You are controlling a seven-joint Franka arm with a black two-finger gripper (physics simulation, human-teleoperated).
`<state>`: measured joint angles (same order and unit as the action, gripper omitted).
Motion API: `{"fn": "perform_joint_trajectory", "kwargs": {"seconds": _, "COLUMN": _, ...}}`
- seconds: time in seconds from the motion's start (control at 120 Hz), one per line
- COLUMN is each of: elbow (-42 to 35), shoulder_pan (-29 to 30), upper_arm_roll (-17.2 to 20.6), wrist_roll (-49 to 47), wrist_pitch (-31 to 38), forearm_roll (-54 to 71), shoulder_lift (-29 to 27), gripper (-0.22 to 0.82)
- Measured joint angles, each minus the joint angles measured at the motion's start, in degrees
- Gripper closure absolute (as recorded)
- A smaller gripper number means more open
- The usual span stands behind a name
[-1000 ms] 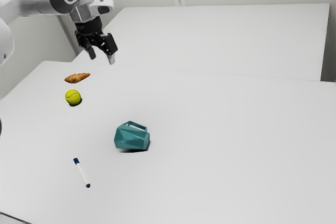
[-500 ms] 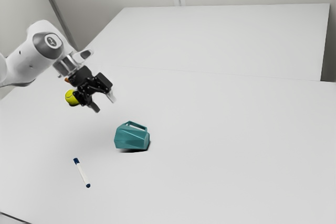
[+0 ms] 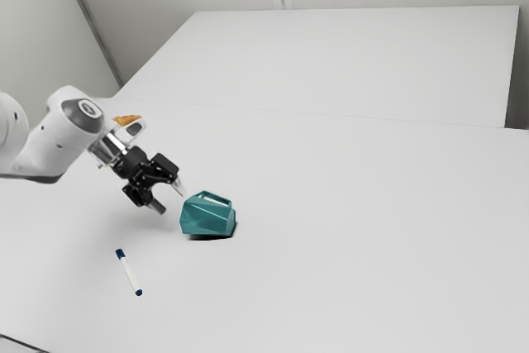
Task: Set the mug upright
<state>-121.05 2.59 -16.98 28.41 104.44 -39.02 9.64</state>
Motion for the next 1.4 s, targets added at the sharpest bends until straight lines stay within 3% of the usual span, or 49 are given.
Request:
{"fn": "perform_joint_trajectory", "kwargs": {"seconds": 0.5, "elbow": -2.8, "shoulder_pan": 0.0, "upper_arm_roll": 3.6, "wrist_roll": 6.0, "wrist_pitch": 3.4, "forearm_roll": -6.7, "shoulder_lift": 1.0, "gripper": 0.04}}
{"fn": "perform_joint_trajectory", "kwargs": {"seconds": 1.092, "elbow": -2.7, "shoulder_pan": -0.1, "upper_arm_roll": 8.2, "wrist_roll": 6.7, "wrist_pitch": 3.8, "forearm_roll": -11.9, "shoulder_lift": -0.8, "gripper": 0.65}}
{"fn": "perform_joint_trajectory", "kwargs": {"seconds": 1.4, "elbow": -2.1, "shoulder_pan": 0.0, "upper_arm_roll": 9.5, "wrist_roll": 5.6, "wrist_pitch": 3.2, "forearm_roll": -11.4, "shoulder_lift": -2.3, "gripper": 0.75}}
